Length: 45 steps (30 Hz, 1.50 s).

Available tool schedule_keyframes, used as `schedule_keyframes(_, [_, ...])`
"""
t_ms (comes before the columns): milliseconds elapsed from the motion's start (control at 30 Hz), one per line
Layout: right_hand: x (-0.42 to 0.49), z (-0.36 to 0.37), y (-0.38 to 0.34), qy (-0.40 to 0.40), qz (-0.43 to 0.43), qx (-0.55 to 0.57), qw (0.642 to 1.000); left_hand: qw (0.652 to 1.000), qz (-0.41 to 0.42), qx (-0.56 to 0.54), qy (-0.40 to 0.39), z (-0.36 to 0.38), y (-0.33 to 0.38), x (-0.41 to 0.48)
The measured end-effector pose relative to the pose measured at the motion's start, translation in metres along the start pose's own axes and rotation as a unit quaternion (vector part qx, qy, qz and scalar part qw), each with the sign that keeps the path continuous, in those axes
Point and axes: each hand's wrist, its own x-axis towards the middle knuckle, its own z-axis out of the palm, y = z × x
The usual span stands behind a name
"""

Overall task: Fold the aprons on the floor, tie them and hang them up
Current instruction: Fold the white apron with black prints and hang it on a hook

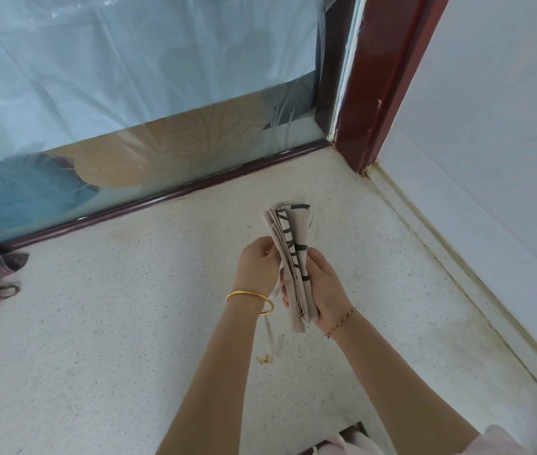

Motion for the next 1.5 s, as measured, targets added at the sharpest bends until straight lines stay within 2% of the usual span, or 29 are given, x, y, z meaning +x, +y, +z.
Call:
schedule_keyframes(67, [0.000,-0.001,-0.001,-0.007,0.007,0.003,1.000,0.988,-0.034,-0.145,-0.046,-0.001,-0.003,-0.001])
schedule_keyframes(167, [-0.001,-0.004,-0.003,-0.007,0.029,0.012,0.999,0.958,-0.069,-0.246,-0.127,-0.005,-0.004,-0.002])
schedule_keyframes(400, [-0.006,-0.010,0.003,-0.085,0.015,0.037,0.996,0.937,-0.077,-0.236,-0.246,-0.011,-0.014,-0.001])
schedule_keyframes(533, [-0.009,-0.009,0.001,-0.097,0.023,0.057,0.993,0.930,-0.071,-0.234,-0.274,-0.016,-0.017,0.001])
schedule_keyframes(733, [-0.010,-0.007,-0.001,-0.124,0.014,0.020,0.992,0.910,-0.062,-0.261,-0.316,-0.022,-0.020,0.003])
schedule_keyframes(933, [-0.010,-0.005,0.001,-0.096,0.032,0.043,0.994,0.919,-0.056,-0.239,-0.309,-0.023,-0.023,0.004])
schedule_keyframes(1100, [-0.010,-0.008,-0.001,-0.092,0.024,0.010,0.995,0.928,-0.065,-0.227,-0.289,-0.025,-0.028,0.009])
schedule_keyframes(1167, [-0.008,-0.011,0.001,-0.060,0.022,-0.020,0.998,0.956,-0.036,-0.182,-0.226,-0.022,-0.025,0.009])
schedule_keyframes(1233, [-0.004,-0.014,0.006,-0.008,0.028,-0.046,0.998,0.987,0.010,-0.105,-0.120,-0.018,-0.022,0.007])
schedule_keyframes(1300, [0.000,-0.014,0.008,0.045,0.028,-0.056,0.997,0.997,0.053,-0.032,-0.041,-0.013,-0.013,0.001])
schedule_keyframes(1333, [0.002,-0.013,0.008,0.071,0.021,-0.074,0.995,0.997,0.067,0.004,-0.028,-0.010,-0.010,-0.002])
schedule_keyframes(1400, [0.005,-0.011,0.006,0.129,0.004,-0.121,0.984,0.993,0.072,0.080,-0.051,-0.006,-0.002,-0.008])
schedule_keyframes(1500, [0.010,-0.010,0.005,0.200,-0.015,-0.144,0.969,0.986,0.048,0.121,-0.108,-0.001,0.001,-0.016])
